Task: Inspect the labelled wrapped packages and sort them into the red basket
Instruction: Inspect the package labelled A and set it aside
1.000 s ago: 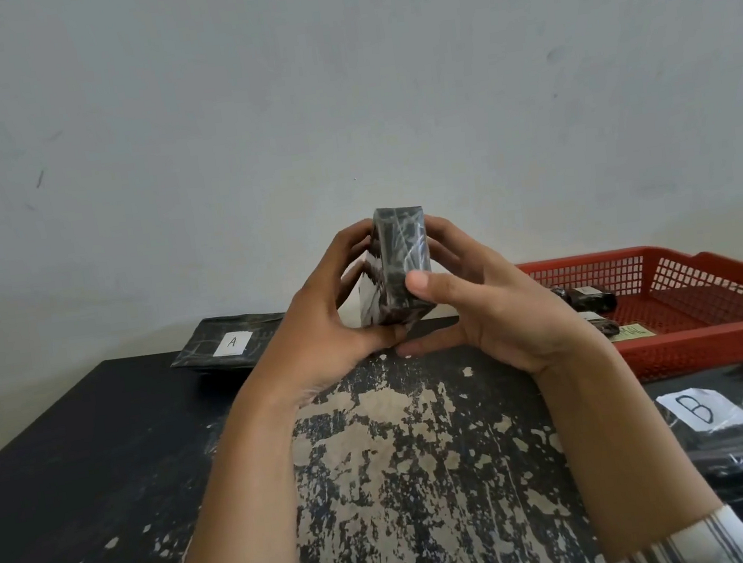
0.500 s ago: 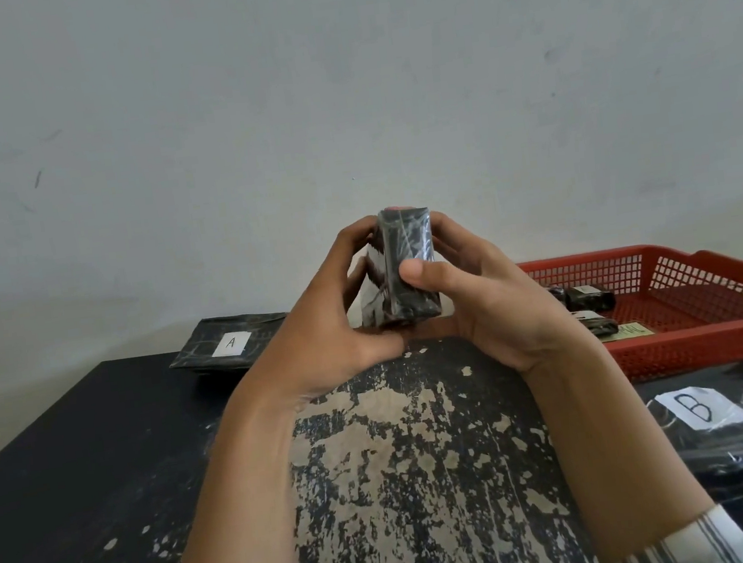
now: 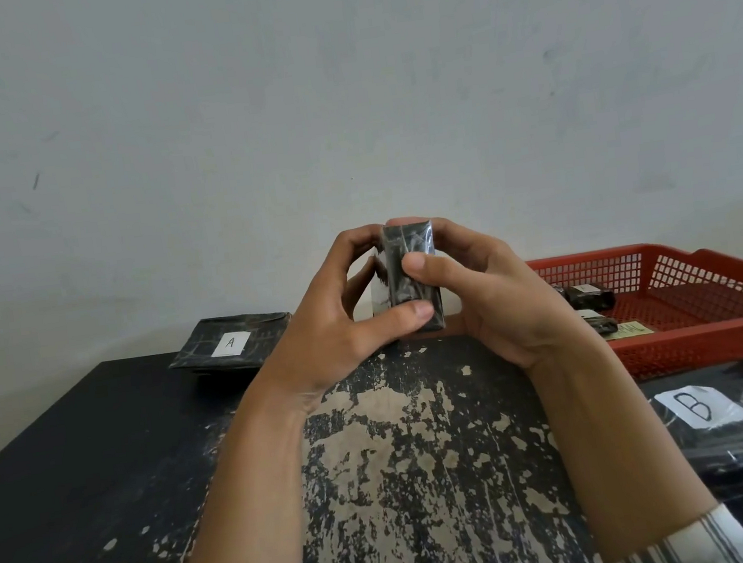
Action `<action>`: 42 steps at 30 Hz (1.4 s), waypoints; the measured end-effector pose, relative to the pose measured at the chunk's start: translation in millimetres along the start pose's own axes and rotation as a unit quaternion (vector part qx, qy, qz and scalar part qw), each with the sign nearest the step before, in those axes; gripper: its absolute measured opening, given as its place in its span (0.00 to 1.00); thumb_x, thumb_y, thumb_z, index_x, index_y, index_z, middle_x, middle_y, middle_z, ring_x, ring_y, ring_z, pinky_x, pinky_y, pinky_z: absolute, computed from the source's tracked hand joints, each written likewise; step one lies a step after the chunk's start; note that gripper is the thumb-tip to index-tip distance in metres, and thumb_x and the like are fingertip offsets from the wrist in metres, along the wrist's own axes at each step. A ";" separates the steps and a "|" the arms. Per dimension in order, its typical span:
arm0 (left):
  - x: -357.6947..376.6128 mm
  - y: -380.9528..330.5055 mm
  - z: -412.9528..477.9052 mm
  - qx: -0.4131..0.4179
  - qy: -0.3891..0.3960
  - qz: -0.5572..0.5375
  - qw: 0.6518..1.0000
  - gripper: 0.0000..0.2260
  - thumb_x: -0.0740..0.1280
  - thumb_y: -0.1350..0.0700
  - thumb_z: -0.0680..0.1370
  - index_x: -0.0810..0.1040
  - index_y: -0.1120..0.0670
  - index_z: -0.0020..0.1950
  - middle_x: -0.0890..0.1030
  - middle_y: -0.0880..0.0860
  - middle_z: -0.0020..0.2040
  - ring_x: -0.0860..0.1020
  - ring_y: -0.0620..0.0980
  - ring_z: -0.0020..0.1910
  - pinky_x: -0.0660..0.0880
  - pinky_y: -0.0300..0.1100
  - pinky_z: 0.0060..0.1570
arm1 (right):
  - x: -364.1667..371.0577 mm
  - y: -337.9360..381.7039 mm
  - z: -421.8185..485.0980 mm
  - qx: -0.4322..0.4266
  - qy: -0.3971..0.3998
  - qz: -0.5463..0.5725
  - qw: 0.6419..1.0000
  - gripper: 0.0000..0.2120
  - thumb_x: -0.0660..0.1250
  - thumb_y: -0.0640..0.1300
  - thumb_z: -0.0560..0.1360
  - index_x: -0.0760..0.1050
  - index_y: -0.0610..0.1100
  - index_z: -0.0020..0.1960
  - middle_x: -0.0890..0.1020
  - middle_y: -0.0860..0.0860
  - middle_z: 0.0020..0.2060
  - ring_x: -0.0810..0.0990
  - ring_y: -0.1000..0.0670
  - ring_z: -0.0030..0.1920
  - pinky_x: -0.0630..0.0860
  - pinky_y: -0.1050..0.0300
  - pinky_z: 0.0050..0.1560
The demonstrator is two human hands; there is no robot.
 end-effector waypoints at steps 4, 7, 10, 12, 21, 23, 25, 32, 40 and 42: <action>0.1 3.2 0.2 -0.007 0.013 -0.009 1.000 0.32 0.76 0.50 0.69 0.71 0.51 0.71 0.77 0.43 0.68 0.75 0.44 0.71 0.78 0.52 0.67 | 1.1 0.3 -0.7 -0.003 0.000 -0.003 1.000 0.17 0.78 0.43 0.71 0.82 0.46 0.59 0.86 0.48 0.54 0.85 0.48 0.54 0.85 0.46 0.42; -0.9 4.7 0.0 -0.012 0.012 -0.023 1.000 0.30 0.76 0.49 0.70 0.72 0.50 0.71 0.78 0.43 0.68 0.75 0.45 0.72 0.80 0.51 0.63 | 2.6 -0.3 -0.3 -0.003 -0.002 -0.007 1.000 0.22 0.78 0.45 0.68 0.81 0.44 0.61 0.86 0.48 0.52 0.85 0.48 0.54 0.84 0.48 0.42; -0.7 5.0 1.0 -0.008 0.002 -0.015 1.000 0.26 0.76 0.55 0.74 0.72 0.52 0.70 0.78 0.46 0.68 0.75 0.46 0.71 0.75 0.56 0.70 | 3.1 0.7 -0.8 -0.001 0.004 -0.016 1.000 0.22 0.77 0.46 0.66 0.82 0.44 0.60 0.86 0.50 0.51 0.85 0.49 0.53 0.84 0.49 0.41; 1.1 4.3 1.9 -0.003 -0.001 -0.006 1.000 0.25 0.74 0.58 0.74 0.72 0.53 0.70 0.78 0.48 0.68 0.76 0.46 0.71 0.73 0.54 0.73 | 1.7 1.4 -1.2 0.003 -0.003 -0.020 1.000 0.20 0.75 0.48 0.67 0.82 0.44 0.58 0.86 0.50 0.48 0.85 0.52 0.51 0.84 0.49 0.39; 8.2 5.5 -2.6 -0.018 0.090 0.008 0.996 0.44 0.83 0.59 0.68 0.63 0.44 0.78 0.68 0.37 0.76 0.66 0.40 0.78 0.77 0.44 0.66 | 1.6 2.0 0.2 0.003 -0.042 0.009 0.999 0.17 0.74 0.50 0.68 0.83 0.42 0.53 0.84 0.46 0.51 0.85 0.49 0.52 0.84 0.43 0.40; 7.6 6.0 -3.4 -0.028 0.096 0.035 0.994 0.49 0.82 0.54 0.66 0.59 0.35 0.79 0.62 0.30 0.77 0.62 0.37 0.79 0.77 0.48 0.68 | -1.0 0.5 0.5 0.026 -0.070 0.040 0.996 0.25 0.73 0.52 0.70 0.80 0.35 0.59 0.84 0.45 0.54 0.84 0.44 0.60 0.85 0.38 0.41; 3.9 5.3 -2.7 -0.023 0.071 0.088 0.993 0.45 0.79 0.45 0.68 0.57 0.27 0.77 0.62 0.27 0.77 0.63 0.36 0.78 0.70 0.50 0.74 | -2.3 -2.0 0.3 0.054 -0.084 0.055 0.994 0.30 0.71 0.59 0.71 0.80 0.38 0.63 0.84 0.46 0.62 0.80 0.39 0.66 0.85 0.35 0.45; -11.5 17.9 -6.6 -0.111 0.026 0.064 0.991 0.35 0.65 0.18 0.59 0.67 0.20 0.66 0.79 0.31 0.64 0.79 0.31 0.59 0.82 0.45 0.55 | -2.9 -0.8 -5.5 0.081 -0.040 -0.036 0.995 0.18 0.54 0.63 0.84 0.78 0.62 0.66 0.79 0.57 0.68 0.81 0.45 0.67 0.85 0.46 0.49; -21.8 28.9 -11.3 -0.215 -0.014 0.056 0.975 0.40 0.47 0.15 0.63 0.71 0.29 0.70 0.73 0.43 0.76 0.68 0.48 0.77 0.63 0.59 0.77 | -0.4 -0.7 -3.9 0.018 0.022 -0.300 0.954 0.32 0.64 0.37 0.84 0.62 0.60 0.81 0.77 0.71 0.62 0.80 0.57 0.62 0.79 0.55 0.63; -24.4 32.7 -11.0 -0.227 -0.030 0.035 0.973 0.43 0.48 0.12 0.60 0.71 0.27 0.70 0.70 0.45 0.78 0.65 0.51 0.79 0.61 0.63 0.78 | 2.2 -1.7 -3.6 0.012 0.031 -0.360 0.933 0.37 0.72 0.46 0.80 0.58 0.62 0.82 0.74 0.69 0.69 0.74 0.60 0.66 0.74 0.55 0.67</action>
Point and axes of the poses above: each hand's wrist, its own z-axis towards the middle knuckle, its own x-axis out of the palm, y = z × x, the point moved 6 cm from there along z, towards the middle knuckle
